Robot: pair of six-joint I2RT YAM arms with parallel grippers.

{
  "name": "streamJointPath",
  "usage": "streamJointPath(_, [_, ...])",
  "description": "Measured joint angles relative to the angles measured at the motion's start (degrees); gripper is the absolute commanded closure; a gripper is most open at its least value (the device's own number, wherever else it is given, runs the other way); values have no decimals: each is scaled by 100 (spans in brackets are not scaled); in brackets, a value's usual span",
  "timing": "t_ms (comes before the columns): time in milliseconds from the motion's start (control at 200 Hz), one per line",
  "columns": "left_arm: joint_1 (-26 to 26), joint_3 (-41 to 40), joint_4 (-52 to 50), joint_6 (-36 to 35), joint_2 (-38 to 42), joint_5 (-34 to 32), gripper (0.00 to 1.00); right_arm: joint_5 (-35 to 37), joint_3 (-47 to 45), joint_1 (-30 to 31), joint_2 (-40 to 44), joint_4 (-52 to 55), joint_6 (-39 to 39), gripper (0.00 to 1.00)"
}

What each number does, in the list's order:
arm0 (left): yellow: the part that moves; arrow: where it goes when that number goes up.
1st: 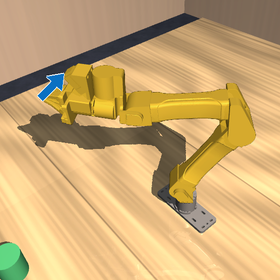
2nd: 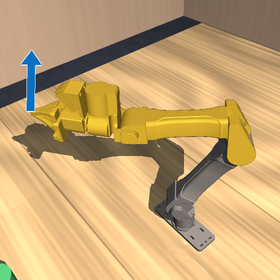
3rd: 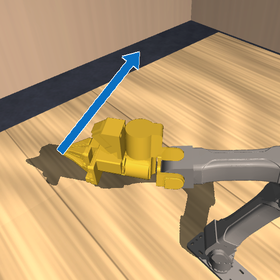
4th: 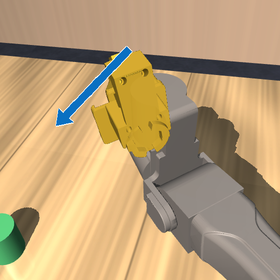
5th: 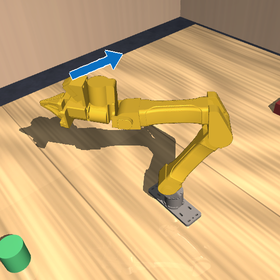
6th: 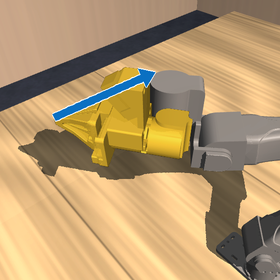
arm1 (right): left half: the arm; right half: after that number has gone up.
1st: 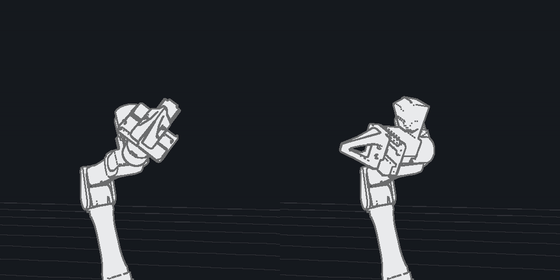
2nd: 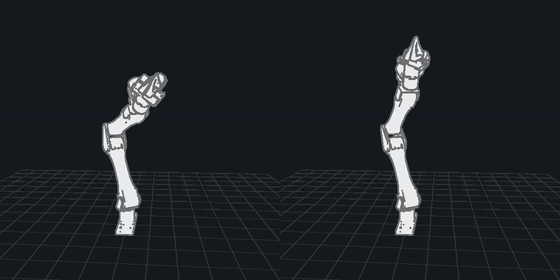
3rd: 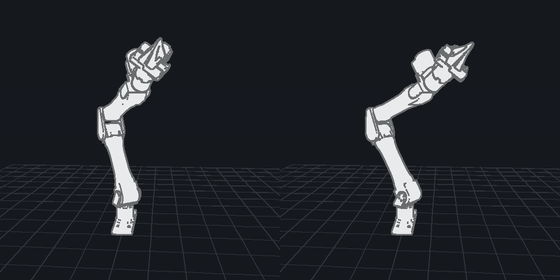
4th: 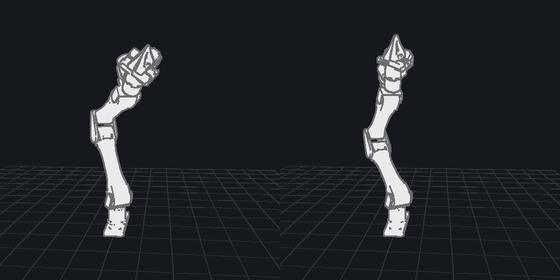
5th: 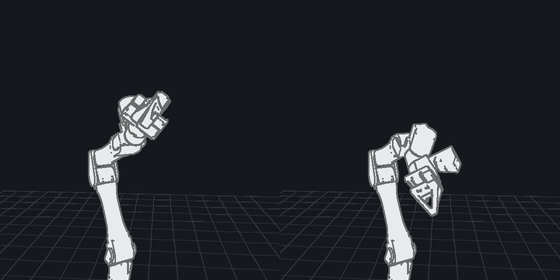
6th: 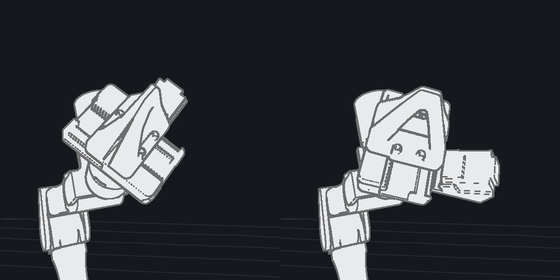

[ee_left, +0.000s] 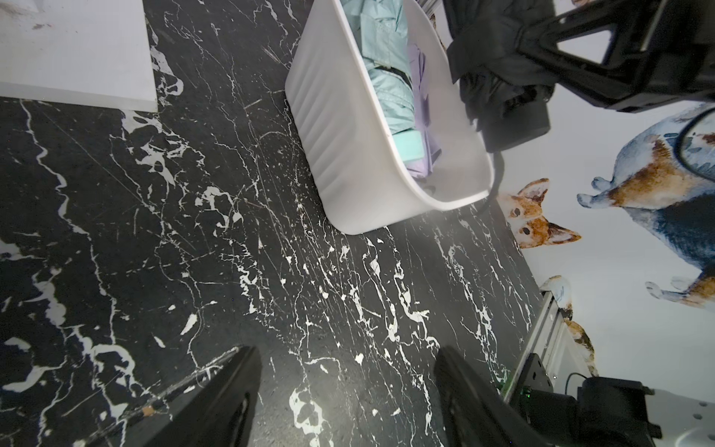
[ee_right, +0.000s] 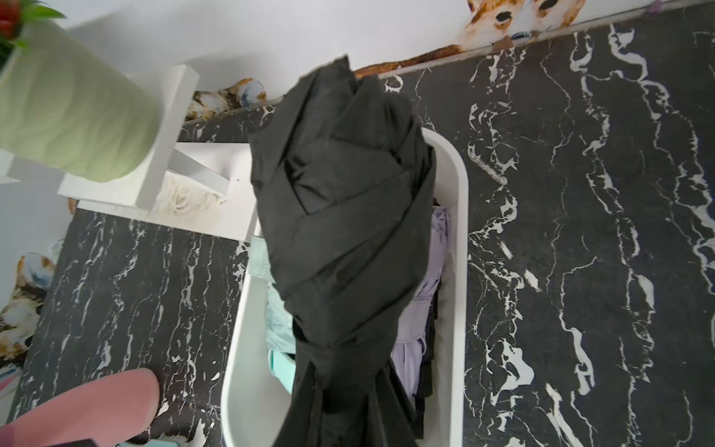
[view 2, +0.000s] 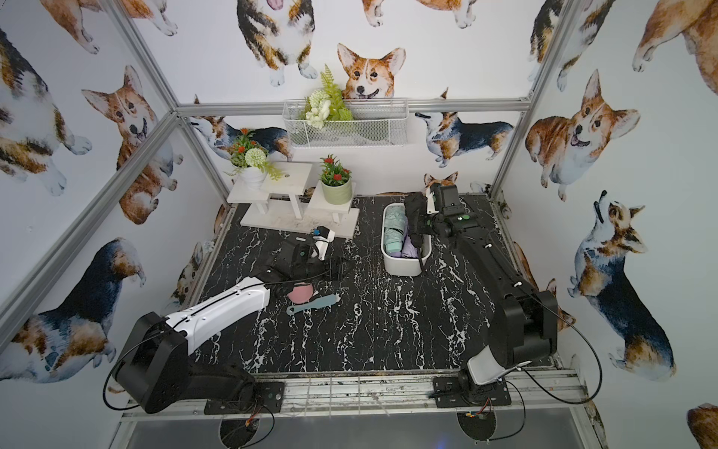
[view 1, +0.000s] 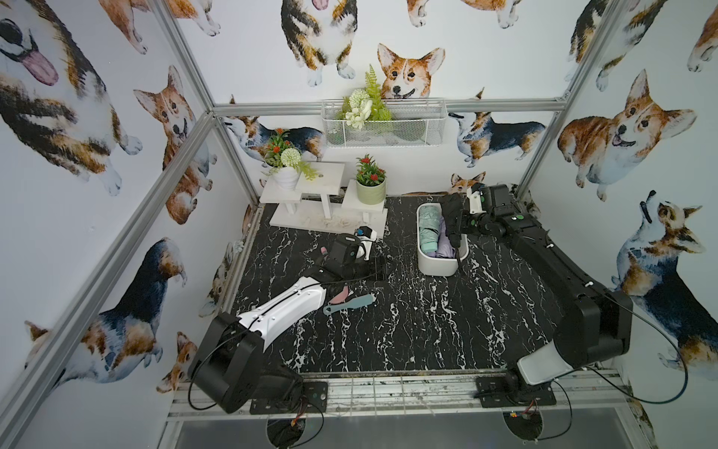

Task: Put the umbrella into the storage box
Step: Place the umbrella in the storage box.

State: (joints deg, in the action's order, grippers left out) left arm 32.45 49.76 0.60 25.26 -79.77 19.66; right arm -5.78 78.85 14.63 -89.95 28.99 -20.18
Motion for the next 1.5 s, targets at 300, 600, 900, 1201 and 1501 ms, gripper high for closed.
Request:
streamJointPath(300, [0, -17, -79, -162, 81, -125, 23, 466, 424, 157, -527, 96, -197, 39])
streamJointPath(600, [0, -17, -105, -188, 20, -127, 23, 721, 1390, 103, -1244, 122, -59, 74])
streamJointPath(900, [-2, -17, -127, -190, 96, -190, 23, 549, 1294, 0, -1919, -455, -98, 77])
streamJointPath(1201, [-7, -140, -90, -188, 221, -278, 23, 374, 662, -81, -1718, -1226, -258, 68])
streamJointPath(1501, [-59, -203, -177, -166, 590, -411, 22, 426, 459, -39, -562, -382, -197, 38])
